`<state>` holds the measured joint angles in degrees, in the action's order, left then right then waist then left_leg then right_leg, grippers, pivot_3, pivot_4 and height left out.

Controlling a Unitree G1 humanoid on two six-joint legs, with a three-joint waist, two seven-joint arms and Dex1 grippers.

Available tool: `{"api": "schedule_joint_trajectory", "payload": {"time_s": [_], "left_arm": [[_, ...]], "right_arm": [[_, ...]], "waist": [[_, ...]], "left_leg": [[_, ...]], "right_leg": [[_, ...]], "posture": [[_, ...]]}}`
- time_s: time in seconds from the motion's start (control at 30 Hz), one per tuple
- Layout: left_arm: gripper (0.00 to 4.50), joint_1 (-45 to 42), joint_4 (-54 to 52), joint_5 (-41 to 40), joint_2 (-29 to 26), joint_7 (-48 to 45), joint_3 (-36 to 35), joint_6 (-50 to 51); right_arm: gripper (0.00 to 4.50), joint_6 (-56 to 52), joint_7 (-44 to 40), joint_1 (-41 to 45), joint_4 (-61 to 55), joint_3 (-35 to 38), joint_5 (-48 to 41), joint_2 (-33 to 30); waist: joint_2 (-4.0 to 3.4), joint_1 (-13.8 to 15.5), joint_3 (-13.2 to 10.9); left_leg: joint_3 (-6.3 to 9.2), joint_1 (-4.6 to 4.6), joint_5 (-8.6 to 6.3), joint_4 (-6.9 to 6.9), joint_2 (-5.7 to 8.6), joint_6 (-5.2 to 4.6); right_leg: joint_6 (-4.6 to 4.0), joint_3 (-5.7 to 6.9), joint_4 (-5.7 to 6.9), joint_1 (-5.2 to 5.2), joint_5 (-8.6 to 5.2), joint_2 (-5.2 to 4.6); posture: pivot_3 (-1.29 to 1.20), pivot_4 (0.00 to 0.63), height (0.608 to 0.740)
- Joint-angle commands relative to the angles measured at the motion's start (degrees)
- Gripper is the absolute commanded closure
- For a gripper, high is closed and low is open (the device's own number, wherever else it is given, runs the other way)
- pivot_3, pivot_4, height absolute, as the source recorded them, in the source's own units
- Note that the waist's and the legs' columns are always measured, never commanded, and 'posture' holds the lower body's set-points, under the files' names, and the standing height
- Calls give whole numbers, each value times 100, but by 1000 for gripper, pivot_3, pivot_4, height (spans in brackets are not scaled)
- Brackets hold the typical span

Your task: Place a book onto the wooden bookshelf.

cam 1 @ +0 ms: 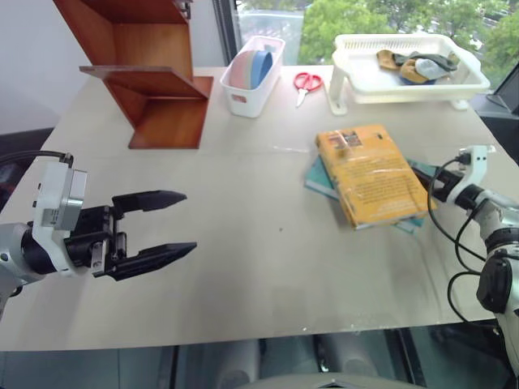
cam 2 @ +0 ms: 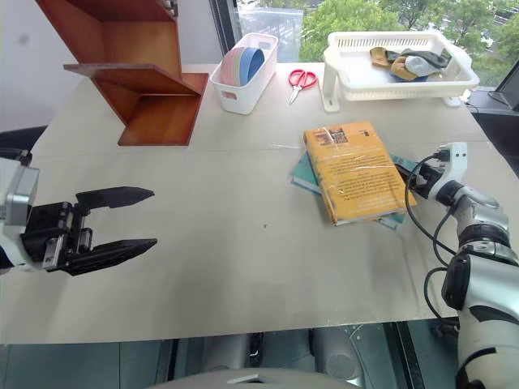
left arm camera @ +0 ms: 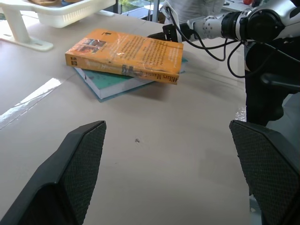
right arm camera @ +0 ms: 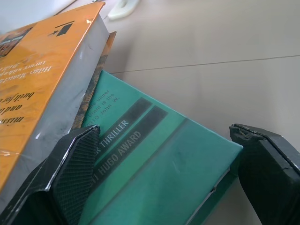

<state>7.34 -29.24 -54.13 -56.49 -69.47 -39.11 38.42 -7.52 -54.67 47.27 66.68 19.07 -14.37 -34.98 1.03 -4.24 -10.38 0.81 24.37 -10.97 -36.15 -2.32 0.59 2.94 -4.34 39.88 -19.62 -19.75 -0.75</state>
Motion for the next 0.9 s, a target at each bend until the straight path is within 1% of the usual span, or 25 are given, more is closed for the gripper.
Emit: {"api": "schedule_joint_trajectory", "payload": {"time_s": [0.03,0.2,0.3,0.5,0.57,0.7,0.83,0.9], "left_arm": [[67,93,-92,-29,37,27,-125,-74],[67,191,-115,-66,20,25,-209,-47],[67,88,-54,-51,-29,40,-86,-70],[67,55,-21,-55,-83,-22,-30,-20],[67,56,-10,-110,-109,-38,-38,40],[67,34,6,-160,-135,-54,-43,96],[67,42,13,-139,-172,-114,-39,125],[67,46,20,-146,-185,-137,-55,136]], "right_arm": [[0,-481,-195,-447,-524,-213,-67,320],[0,-1324,21,-1128,-2253,-278,-414,612],[0,-2009,228,-1469,-3316,-314,-692,755],[0,-2678,417,-2003,-4613,-524,-924,789],[0,-2622,454,-2029,-4760,-452,-1022,781],[0,-2115,469,-1821,-4414,-161,-1079,598],[0,-1768,129,-1626,-4254,247,-1479,365],[0,-1536,-153,-1573,-4109,311,-1508,149]], "waist": [[6,0,4],[10,11,6],[9,19,6],[8,30,5],[8,25,4],[3,31,-3],[-9,49,-16],[-10,50,-18]], "left_leg": [[-3,-7,0,3,-5,0],[-10,-23,0,12,-10,0],[-8,-24,0,15,-12,0],[-5,-24,-1,28,-8,0],[-6,-24,-1,35,-7,0],[-15,-23,-1,41,-6,0],[-23,-14,-1,42,2,-1],[-25,-11,-1,43,3,-1]], "right_leg": [[0,-4,0,4,0,0],[0,-12,0,12,0,-1],[0,-15,0,12,0,-2],[0,-24,-2,2,0,-8],[0,-30,-3,-5,0,-8],[0,-35,-4,-11,0,-9],[1,-34,-6,-16,-1,-16],[1,-32,-9,-17,-1,-16]], "posture": [[0,150,740],[0,150,740],[0,150,740],[0,150,740],[0,150,740],[0,150,740],[0,150,740],[0,150,740]]}}
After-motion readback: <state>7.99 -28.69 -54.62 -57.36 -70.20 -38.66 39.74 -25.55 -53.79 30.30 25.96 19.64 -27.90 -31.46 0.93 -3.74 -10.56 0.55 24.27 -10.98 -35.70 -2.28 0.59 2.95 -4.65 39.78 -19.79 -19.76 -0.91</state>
